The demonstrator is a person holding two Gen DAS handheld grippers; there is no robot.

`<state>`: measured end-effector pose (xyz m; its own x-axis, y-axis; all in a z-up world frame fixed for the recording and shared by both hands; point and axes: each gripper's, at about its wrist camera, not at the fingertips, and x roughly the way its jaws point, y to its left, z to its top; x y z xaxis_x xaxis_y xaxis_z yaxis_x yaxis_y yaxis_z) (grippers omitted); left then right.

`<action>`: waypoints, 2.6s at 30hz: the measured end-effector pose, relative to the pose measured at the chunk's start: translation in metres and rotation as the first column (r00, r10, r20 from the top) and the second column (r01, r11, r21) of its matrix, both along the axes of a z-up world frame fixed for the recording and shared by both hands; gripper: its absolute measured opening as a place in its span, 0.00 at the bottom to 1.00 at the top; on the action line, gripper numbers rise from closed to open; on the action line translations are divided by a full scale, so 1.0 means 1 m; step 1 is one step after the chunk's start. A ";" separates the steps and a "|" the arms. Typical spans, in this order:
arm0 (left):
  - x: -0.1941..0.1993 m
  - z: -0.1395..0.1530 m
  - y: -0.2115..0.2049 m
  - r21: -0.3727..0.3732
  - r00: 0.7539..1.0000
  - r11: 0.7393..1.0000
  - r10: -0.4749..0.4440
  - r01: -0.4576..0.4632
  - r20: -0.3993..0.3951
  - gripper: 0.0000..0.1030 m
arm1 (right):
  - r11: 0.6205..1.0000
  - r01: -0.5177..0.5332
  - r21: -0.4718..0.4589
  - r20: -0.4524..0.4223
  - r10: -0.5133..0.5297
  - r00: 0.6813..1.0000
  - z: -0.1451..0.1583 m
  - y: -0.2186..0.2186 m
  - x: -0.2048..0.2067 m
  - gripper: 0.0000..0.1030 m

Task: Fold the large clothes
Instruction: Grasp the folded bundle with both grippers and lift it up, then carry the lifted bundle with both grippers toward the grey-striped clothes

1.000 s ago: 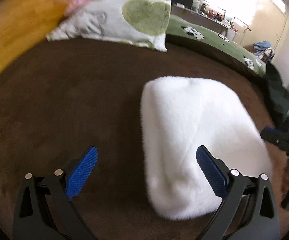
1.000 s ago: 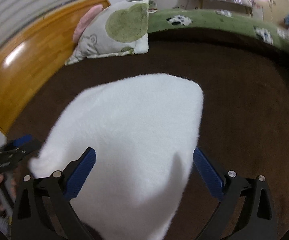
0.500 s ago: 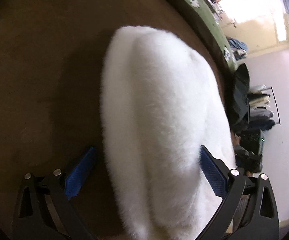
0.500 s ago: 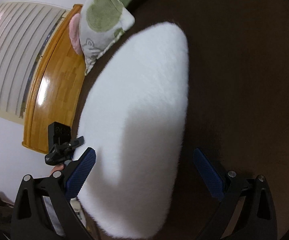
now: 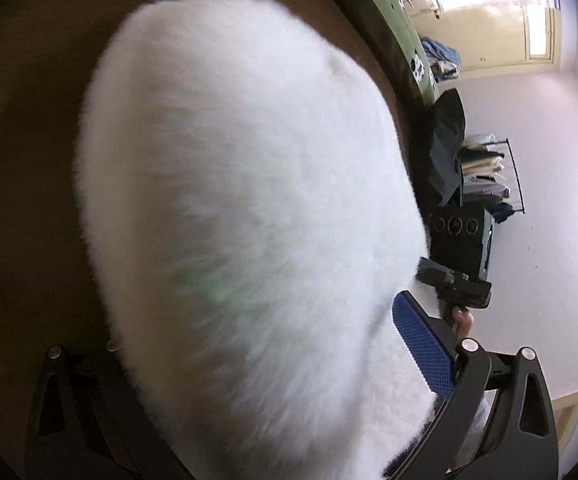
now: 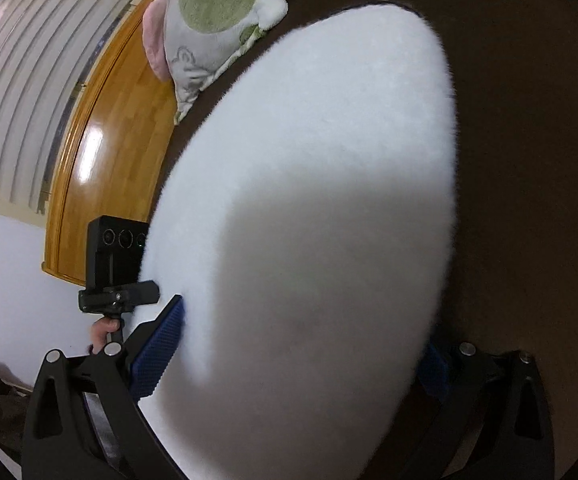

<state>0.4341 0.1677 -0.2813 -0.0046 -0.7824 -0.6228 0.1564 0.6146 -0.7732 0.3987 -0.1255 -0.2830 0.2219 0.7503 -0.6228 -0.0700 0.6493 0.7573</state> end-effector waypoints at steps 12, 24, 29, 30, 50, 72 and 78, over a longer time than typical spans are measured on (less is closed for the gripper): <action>-0.007 0.006 -0.004 0.090 0.994 0.990 0.108 -0.110 0.025 0.47 | 0.990 0.086 -0.115 0.143 -0.069 0.987 0.014 0.008 -0.013 0.53; -0.023 0.034 -0.018 0.109 0.985 0.986 0.109 -0.124 0.133 0.39 | 0.988 0.024 -0.152 0.270 0.018 0.963 0.076 0.033 -0.022 0.45; -0.038 0.052 -0.026 0.095 0.979 0.988 0.103 -0.121 0.175 0.39 | 0.983 0.013 -0.182 0.298 0.042 0.954 0.104 0.037 -0.031 0.45; -0.041 0.057 -0.026 0.078 0.977 0.989 0.109 -0.124 0.181 0.39 | 0.983 0.015 -0.184 0.305 0.042 0.951 0.114 0.036 -0.035 0.45; -0.125 0.223 -0.090 0.052 0.940 0.997 0.035 -0.056 0.340 0.39 | 0.986 0.117 -0.117 0.460 -0.050 0.886 0.251 -0.017 -0.158 0.45; -0.109 0.229 -0.191 0.078 0.906 0.990 -0.136 0.115 0.401 0.39 | 0.952 0.292 -0.094 0.522 -0.202 0.829 0.289 -0.147 -0.244 0.45; -0.092 0.221 -0.257 0.077 0.884 0.972 -0.233 0.221 0.406 0.39 | 0.913 0.396 -0.098 0.532 -0.288 0.796 0.299 -0.212 -0.287 0.45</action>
